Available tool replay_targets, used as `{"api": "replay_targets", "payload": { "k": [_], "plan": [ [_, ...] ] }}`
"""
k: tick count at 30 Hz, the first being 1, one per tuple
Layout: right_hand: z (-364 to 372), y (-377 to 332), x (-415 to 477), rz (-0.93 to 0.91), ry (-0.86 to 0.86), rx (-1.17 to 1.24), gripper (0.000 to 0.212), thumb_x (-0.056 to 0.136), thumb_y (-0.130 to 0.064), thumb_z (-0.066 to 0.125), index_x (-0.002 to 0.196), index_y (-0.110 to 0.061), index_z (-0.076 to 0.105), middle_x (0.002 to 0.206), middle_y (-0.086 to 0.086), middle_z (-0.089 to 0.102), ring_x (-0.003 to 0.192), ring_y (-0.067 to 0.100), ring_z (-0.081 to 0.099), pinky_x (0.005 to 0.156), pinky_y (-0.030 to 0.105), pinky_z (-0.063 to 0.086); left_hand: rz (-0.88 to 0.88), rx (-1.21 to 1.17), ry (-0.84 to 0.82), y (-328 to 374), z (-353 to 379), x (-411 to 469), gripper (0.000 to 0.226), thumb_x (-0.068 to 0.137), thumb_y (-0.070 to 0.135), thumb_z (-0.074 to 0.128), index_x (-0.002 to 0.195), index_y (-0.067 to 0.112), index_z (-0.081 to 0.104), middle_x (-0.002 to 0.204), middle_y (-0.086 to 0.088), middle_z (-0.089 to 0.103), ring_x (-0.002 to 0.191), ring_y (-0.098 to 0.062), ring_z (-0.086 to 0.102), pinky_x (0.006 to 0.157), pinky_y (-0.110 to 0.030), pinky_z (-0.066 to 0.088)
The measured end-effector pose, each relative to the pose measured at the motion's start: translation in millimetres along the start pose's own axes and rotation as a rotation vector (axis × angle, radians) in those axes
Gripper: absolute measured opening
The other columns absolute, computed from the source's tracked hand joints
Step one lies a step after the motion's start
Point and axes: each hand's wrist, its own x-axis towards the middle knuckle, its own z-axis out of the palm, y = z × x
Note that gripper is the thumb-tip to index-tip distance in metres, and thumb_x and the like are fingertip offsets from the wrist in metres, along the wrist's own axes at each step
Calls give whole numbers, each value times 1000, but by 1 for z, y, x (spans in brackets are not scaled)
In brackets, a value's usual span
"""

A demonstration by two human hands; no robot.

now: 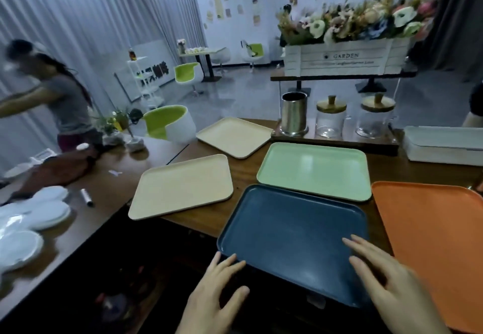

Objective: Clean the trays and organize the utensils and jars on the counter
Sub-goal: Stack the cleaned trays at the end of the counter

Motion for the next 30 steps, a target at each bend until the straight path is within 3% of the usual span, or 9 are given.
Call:
{"api": "replay_targets", "payload": {
  "k": [5,8,12,17,20,22,27,30],
  "plan": [
    [62,-45,40,-12,-21,108,38,79,-54,60,115,-66,61,123,-48,53,118,-31,39,90,-7,29,-34,-24,41,-43,-53,37,46,80,69,58,126,68,55,141,52,36,143,21,16,103,3,20],
    [86,-61,76,10,-72,189,45,76,-60,61,119,-71,54,117,-49,55,112,-28,47,89,-3,36,-40,-74,69,-61,-71,78,51,88,49,73,126,73,48,138,54,38,143,22,16,103,4,19],
    [116,-78,148,63,-153,336,42,88,-41,69,128,-48,60,123,-27,64,115,-15,56,110,23,41,-97,-128,98,-76,-93,142,39,92,41,72,126,57,60,141,41,46,148,12,20,107,-5,23],
    [170,-106,248,73,-155,313,57,93,-44,65,146,-31,49,136,-15,56,126,3,53,105,26,40,-93,-66,152,-85,-134,229,45,94,38,70,137,42,57,150,22,48,146,-1,35,118,-25,28],
    [201,-112,292,120,-119,261,74,87,-61,61,152,-33,39,148,-6,51,134,13,49,112,38,40,-63,-19,90,-102,-144,289,50,95,38,69,142,41,53,156,15,44,149,-5,32,121,-32,28],
    [218,-114,313,147,-101,240,76,90,-57,61,155,-30,33,155,-3,43,141,16,42,117,42,34,-36,-4,45,-115,-144,331,55,94,41,70,145,38,52,157,14,43,148,-3,33,119,-29,30],
    [252,-122,348,182,-33,124,70,98,-46,57,157,-21,30,163,-1,29,148,15,28,120,33,24,48,26,-144,-140,-130,405,62,94,46,68,150,33,48,163,8,35,150,-2,27,121,-30,26],
    [264,-125,366,216,20,7,70,97,-47,57,157,-22,30,164,3,25,151,19,24,121,37,22,100,9,-230,-154,-125,434,63,96,46,66,153,32,44,164,8,31,152,-5,22,123,-36,26]
  ]
}}
